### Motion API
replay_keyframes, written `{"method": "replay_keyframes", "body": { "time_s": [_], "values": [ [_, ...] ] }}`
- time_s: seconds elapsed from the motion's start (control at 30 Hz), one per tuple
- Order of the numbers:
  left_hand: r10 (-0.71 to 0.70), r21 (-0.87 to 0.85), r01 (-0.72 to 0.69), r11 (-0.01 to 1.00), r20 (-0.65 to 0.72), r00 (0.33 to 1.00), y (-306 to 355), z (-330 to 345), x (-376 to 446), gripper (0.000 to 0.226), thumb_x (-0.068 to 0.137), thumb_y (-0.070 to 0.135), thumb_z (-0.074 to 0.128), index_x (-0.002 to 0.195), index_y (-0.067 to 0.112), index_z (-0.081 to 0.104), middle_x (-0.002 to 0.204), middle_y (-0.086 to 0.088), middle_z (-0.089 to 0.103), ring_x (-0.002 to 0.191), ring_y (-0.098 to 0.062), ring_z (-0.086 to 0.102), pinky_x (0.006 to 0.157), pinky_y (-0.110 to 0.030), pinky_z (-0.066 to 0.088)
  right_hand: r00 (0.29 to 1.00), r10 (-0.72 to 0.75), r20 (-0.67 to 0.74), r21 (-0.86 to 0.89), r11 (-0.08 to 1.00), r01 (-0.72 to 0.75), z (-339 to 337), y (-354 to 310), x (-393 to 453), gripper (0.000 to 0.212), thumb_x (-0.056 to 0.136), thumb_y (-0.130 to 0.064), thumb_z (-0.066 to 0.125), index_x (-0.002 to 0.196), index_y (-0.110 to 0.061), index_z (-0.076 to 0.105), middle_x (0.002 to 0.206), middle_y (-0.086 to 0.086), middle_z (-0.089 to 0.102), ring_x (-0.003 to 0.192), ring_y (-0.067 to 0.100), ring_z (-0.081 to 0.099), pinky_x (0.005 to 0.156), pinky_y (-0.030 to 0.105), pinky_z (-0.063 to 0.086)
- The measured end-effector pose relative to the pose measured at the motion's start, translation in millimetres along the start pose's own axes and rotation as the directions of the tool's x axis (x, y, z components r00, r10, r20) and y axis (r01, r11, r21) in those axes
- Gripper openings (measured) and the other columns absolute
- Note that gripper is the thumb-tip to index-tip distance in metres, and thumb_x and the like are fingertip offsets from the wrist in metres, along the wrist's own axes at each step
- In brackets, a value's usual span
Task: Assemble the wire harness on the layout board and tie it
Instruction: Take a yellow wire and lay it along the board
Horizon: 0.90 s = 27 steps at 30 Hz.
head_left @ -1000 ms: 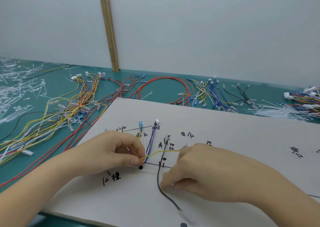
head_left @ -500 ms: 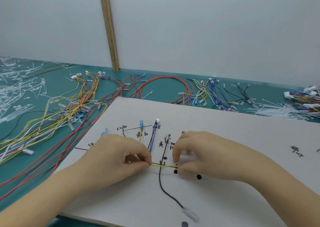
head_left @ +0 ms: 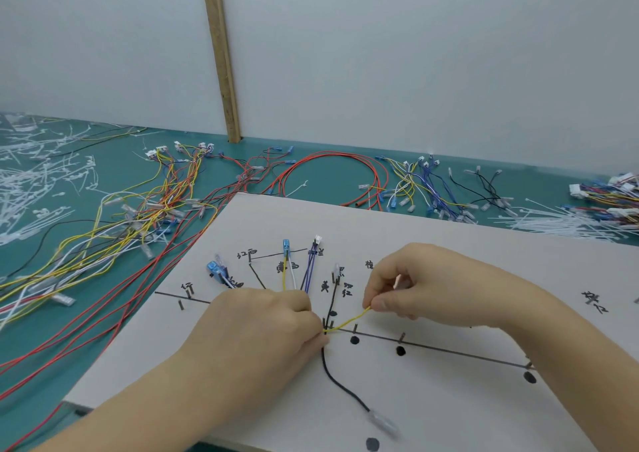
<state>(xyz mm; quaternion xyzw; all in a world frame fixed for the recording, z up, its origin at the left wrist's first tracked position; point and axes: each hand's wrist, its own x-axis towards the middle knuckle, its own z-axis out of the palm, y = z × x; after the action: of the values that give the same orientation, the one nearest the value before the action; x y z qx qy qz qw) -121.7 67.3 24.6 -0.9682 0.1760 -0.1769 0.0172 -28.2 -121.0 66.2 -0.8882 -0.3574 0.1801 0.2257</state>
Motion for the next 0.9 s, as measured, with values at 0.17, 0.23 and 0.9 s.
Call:
{"method": "replay_keyframes", "body": {
  "time_s": [0.17,0.23,0.9],
  "values": [
    [-0.128,0.043,0.128,0.991,0.009,0.992,25,-2,10,0.036,0.052,0.045,0.073,0.036,0.020,0.053,0.043,0.005,0.049,0.030,-0.013,0.047,0.049,-0.011,0.002,0.981,0.038,-0.191,0.111,0.994,-0.017,7,5,12,0.022,0.082,-0.012,0.064,0.070,-0.031,0.062,0.053,-0.021,0.059,0.050,-0.004,0.053,0.052,0.005,0.038],
    [-0.138,0.070,0.132,0.989,0.089,0.987,28,-2,15,0.036,0.052,0.045,0.083,0.053,0.017,0.060,0.059,0.001,0.057,0.046,-0.015,0.058,0.050,-0.014,0.001,0.963,0.061,-0.263,0.210,0.978,-0.005,8,5,19,0.025,0.078,-0.007,0.068,0.069,-0.029,0.060,0.063,-0.012,0.061,0.054,0.003,0.055,0.056,0.009,0.042],
    [-0.022,-0.070,0.022,0.997,0.005,1.000,13,8,-5,0.036,0.031,0.039,0.091,0.056,0.033,0.066,0.057,0.012,0.057,0.045,-0.010,0.053,0.027,-0.020,0.027,0.977,0.119,-0.178,0.292,0.954,-0.063,11,1,60,0.023,0.074,-0.002,0.072,0.070,-0.023,0.064,0.073,0.001,0.061,0.059,0.010,0.054,0.066,0.023,0.052]
  ]
}}
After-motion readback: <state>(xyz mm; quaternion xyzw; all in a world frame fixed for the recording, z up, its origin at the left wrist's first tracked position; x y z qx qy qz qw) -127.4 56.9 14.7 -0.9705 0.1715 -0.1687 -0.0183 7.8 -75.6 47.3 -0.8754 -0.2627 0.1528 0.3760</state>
